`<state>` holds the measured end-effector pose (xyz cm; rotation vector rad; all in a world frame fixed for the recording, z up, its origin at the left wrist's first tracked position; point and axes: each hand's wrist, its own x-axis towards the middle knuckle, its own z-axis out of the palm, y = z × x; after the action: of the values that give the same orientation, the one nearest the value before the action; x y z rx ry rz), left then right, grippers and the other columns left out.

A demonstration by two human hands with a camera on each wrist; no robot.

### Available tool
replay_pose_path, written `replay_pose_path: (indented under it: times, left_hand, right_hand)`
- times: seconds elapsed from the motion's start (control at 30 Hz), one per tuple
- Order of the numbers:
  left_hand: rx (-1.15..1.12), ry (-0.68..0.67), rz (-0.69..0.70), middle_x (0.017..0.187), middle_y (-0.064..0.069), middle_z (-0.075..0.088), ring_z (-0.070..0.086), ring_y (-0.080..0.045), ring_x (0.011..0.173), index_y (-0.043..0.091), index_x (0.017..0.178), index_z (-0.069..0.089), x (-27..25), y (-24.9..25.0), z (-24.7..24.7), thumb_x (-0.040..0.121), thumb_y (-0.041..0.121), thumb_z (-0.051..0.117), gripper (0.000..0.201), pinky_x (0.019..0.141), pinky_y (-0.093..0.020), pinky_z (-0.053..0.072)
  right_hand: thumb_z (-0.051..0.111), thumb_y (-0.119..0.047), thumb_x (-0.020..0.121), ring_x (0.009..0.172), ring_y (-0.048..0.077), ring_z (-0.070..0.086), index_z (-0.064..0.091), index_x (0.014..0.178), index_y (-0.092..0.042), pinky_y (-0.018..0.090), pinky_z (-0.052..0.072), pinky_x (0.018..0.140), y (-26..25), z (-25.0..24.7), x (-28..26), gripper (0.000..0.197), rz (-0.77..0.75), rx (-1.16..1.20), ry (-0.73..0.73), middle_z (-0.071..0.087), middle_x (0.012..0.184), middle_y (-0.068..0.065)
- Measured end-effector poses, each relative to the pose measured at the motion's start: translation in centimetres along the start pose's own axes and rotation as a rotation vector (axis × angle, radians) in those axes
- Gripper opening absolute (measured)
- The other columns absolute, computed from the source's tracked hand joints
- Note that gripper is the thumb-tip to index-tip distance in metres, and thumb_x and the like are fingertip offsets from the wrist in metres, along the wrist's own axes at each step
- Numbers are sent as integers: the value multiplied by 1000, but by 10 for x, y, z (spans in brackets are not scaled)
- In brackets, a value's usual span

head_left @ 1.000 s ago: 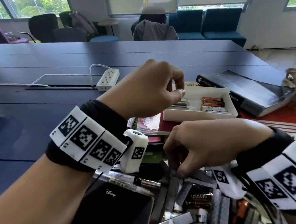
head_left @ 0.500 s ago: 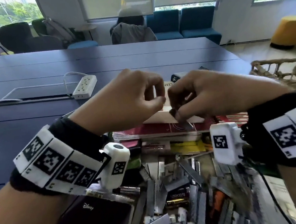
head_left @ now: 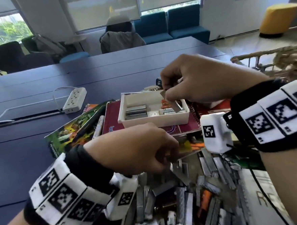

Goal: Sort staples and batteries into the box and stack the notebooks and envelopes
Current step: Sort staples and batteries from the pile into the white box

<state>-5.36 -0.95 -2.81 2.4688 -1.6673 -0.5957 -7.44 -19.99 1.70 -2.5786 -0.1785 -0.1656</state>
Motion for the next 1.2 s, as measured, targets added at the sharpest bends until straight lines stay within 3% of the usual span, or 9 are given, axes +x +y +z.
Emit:
replay_pose_path:
  times: [0.2,0.43,0.57,0.7,0.8,0.87,0.97,1.07,1.2]
  left_hand:
    - [73,-37,-14,81,18,64,60,0,80,30,96,71,6,2,1,87,28,73,9,72,-19,49]
    - [-20,20,13,82,8,63,60,-10,80,31,79,59,7,2,3,92,31,68,16,67,-20,45]
    - [-208,110,33,77,8,66,60,-6,68,25,85,66,6,-4,-10,93,25,71,10,60,-12,40]
    - [-388,217,-3,63,26,60,50,4,52,14,92,70,-5,-21,-31,94,13,72,3,56,-8,37]
    - [-491,375,3,77,12,68,54,-3,60,11,94,71,-13,-37,-44,93,15,73,5,59,-18,45]
    - [-558,519,-9,86,1,70,56,-8,62,8,94,71,-13,-45,-44,92,15,73,8,58,-20,47]
    - [-618,678,-49,73,9,67,54,-7,57,6,94,70,-7,-53,-32,93,14,72,8,56,-17,43]
    - [-695,761,-65,71,9,65,51,-10,55,5,94,70,0,-57,-25,93,13,72,8,53,-16,40]
    - [-734,757,-54,75,8,66,54,-11,58,8,95,71,3,-61,-29,92,15,73,8,53,-17,43]
  right_hand:
    - [74,-26,80,74,17,66,70,71,-22,37,56,68,-2,1,-1,11,-2,3,9,70,74,-5]
    - [72,-23,80,61,6,57,66,70,-21,28,51,62,-1,5,2,12,-31,36,81,70,75,-3]
    - [72,-23,78,62,12,57,64,71,-17,31,50,61,4,5,9,12,-26,67,294,68,71,-1]
    - [69,-15,80,52,1,47,62,74,-7,12,39,51,7,6,15,12,-42,195,540,58,63,-2]
    - [69,-15,80,53,2,43,61,74,-4,9,37,50,7,9,18,15,-46,249,634,55,64,1]
    - [70,-17,81,54,3,46,62,74,-7,14,40,52,7,13,21,15,-38,263,626,57,64,1]
    - [72,-15,81,55,5,51,63,72,-10,26,46,54,4,23,22,13,-22,279,563,59,61,-3]
    - [73,-13,80,53,5,59,64,73,-10,36,55,58,-1,31,23,12,-19,294,533,63,59,-3]
    - [74,-12,80,53,6,61,63,73,-9,33,55,58,0,37,25,13,-7,293,565,63,59,-1]
